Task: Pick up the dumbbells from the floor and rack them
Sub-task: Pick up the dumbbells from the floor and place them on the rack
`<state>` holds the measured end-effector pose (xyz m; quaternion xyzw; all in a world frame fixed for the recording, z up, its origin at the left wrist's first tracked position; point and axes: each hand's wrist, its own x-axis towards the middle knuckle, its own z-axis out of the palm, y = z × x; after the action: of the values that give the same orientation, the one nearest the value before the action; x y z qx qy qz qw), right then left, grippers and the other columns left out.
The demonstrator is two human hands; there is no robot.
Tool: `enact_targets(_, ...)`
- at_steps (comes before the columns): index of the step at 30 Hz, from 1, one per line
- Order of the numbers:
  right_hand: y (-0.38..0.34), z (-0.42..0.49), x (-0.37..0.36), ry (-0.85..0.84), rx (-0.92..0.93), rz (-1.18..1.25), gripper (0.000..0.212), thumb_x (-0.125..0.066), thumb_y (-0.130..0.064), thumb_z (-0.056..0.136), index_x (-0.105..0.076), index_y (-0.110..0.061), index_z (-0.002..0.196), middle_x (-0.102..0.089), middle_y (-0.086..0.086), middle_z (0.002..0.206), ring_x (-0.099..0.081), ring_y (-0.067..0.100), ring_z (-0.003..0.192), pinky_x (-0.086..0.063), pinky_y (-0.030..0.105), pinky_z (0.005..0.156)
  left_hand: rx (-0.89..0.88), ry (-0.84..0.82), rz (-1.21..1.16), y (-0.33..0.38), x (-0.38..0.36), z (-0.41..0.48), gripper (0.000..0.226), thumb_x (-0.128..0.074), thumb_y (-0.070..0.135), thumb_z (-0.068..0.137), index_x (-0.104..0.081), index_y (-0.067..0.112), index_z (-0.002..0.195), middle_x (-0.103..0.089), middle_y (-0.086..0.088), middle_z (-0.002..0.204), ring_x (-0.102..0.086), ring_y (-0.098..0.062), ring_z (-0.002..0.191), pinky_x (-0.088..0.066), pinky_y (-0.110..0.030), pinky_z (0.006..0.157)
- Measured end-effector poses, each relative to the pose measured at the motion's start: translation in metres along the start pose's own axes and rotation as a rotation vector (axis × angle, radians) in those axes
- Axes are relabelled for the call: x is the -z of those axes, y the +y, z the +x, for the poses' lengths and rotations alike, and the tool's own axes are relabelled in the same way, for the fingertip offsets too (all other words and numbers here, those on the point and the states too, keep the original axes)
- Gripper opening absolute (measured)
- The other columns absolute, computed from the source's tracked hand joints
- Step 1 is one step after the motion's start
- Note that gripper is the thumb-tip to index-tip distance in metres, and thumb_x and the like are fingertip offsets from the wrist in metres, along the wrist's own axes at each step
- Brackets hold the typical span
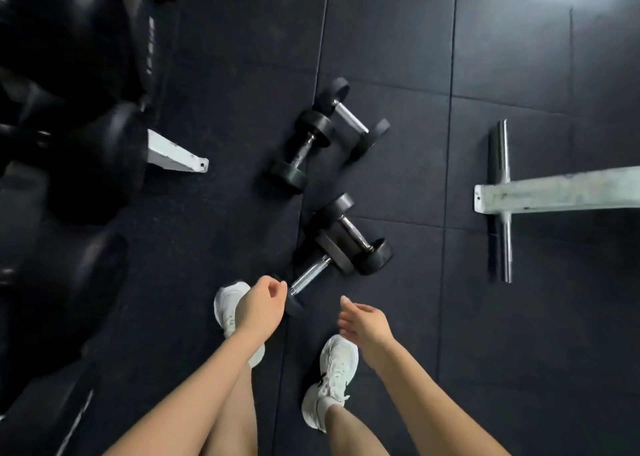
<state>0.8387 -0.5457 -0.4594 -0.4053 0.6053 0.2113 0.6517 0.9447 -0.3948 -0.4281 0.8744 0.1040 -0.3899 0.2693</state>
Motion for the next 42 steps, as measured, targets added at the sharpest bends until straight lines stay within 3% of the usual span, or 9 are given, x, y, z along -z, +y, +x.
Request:
enact_targets(7,0.029,0.155,-0.023,0.061,-0.077,0.134,0.036,-0.066,-0.037,0.088,-0.054,-0.013,0.112,-0.057,0.000,0.085,-0.058,0.014,0.078,-0.054,0.026,0.073,-0.068,-0.248,0.307,-0.030,-0.089,0.148,0.039,-0.047,0.042,0.093,-0.051,0.016,0.122,-0.064,-0.001,0.118,-0.058,-0.025,0.112,-0.044,-0.033,0.094)
enact_targets(13,0.053,0.281,-0.051,0.080,-0.085,0.257,0.029,-0.070,-0.036,0.084,-0.054,-0.014,0.094,-0.056,-0.010,0.060,-0.052,0.000,0.045,-0.041,0.014,0.043,-0.025,-0.554,0.511,-0.074,-0.164,0.259,0.075,-0.049,0.057,0.087,-0.030,0.009,0.141,-0.051,-0.009,0.139,-0.051,-0.028,0.124,-0.043,-0.038,0.101)
enact_targets(17,0.060,0.325,-0.070,0.108,-0.024,0.428,0.030,-0.070,-0.018,0.085,-0.065,-0.002,0.110,-0.068,0.007,0.092,-0.063,0.021,0.088,-0.051,0.038,0.089,0.010,-0.645,0.433,-0.100,-0.198,0.291,0.077,-0.055,0.055,0.084,-0.031,0.007,0.141,-0.051,-0.010,0.138,-0.052,-0.026,0.123,-0.044,-0.035,0.098)
enact_targets(20,0.062,0.336,-0.077,0.072,0.012,0.560,0.016,-0.068,-0.009,0.085,-0.063,-0.006,0.100,-0.067,0.009,0.091,-0.066,0.020,0.085,-0.056,0.037,0.082,0.102,-0.735,0.206,-0.117,-0.210,0.301,0.067,-0.060,0.050,0.084,-0.045,0.005,0.131,-0.062,-0.013,0.122,-0.061,-0.025,0.110,-0.050,-0.033,0.087)
enact_targets(23,0.062,0.336,-0.081,0.067,0.018,0.675,0.007,-0.065,-0.005,0.087,-0.062,-0.006,0.093,-0.066,0.011,0.086,-0.066,0.020,0.078,-0.057,0.032,0.072,0.064,-0.727,0.193,-0.122,-0.213,0.300,0.054,-0.056,0.054,0.083,-0.060,0.005,0.105,-0.070,-0.013,0.101,-0.066,-0.027,0.096,-0.052,-0.044,0.090)
enact_targets(28,0.057,0.324,-0.085,0.109,-0.017,0.656,0.004,-0.065,-0.007,0.087,-0.062,-0.009,0.087,-0.063,0.007,0.080,-0.061,0.018,0.075,-0.053,0.035,0.076,0.038,-0.610,0.248,-0.118,-0.210,0.280,0.044,-0.051,0.061,0.082,-0.050,0.020,0.065,-0.055,0.001,0.066,-0.054,-0.022,0.068,-0.039,-0.031,0.060)
enact_targets(34,0.042,0.265,-0.089,0.085,0.040,0.567,0.008,-0.065,-0.004,0.086,-0.062,-0.010,0.081,-0.063,0.007,0.077,-0.061,0.019,0.073,-0.053,0.034,0.072,0.088,-0.602,0.062,-0.103,-0.168,0.229,0.044,-0.053,0.065,0.063,-0.045,0.022,0.061,-0.053,-0.004,0.067,-0.053,-0.025,0.069,-0.041,-0.034,0.066)
enact_targets(39,0.011,0.158,-0.098,0.077,0.069,0.411,0.009,-0.064,-0.004,0.088,-0.061,-0.010,0.082,-0.065,0.003,0.070,-0.064,0.014,0.064,-0.053,0.030,0.058,0.082,-0.562,0.004,-0.072,-0.103,0.141,0.027,-0.058,0.047,0.077,-0.057,0.021,0.077,-0.060,-0.005,0.076,-0.060,-0.027,0.079,-0.046,-0.035,0.069)
enact_targets(42,-0.013,0.073,-0.100,-0.006,0.140,0.271,0.005,-0.062,-0.003,0.089,-0.060,-0.007,0.089,-0.064,0.006,0.074,-0.062,0.015,0.068,-0.054,0.030,0.066,0.101,-0.530,-0.128,-0.047,-0.054,0.075,0.021,-0.061,0.037,0.082,-0.056,0.018,0.077,-0.058,-0.002,0.073,-0.055,-0.021,0.073,-0.041,-0.030,0.066)
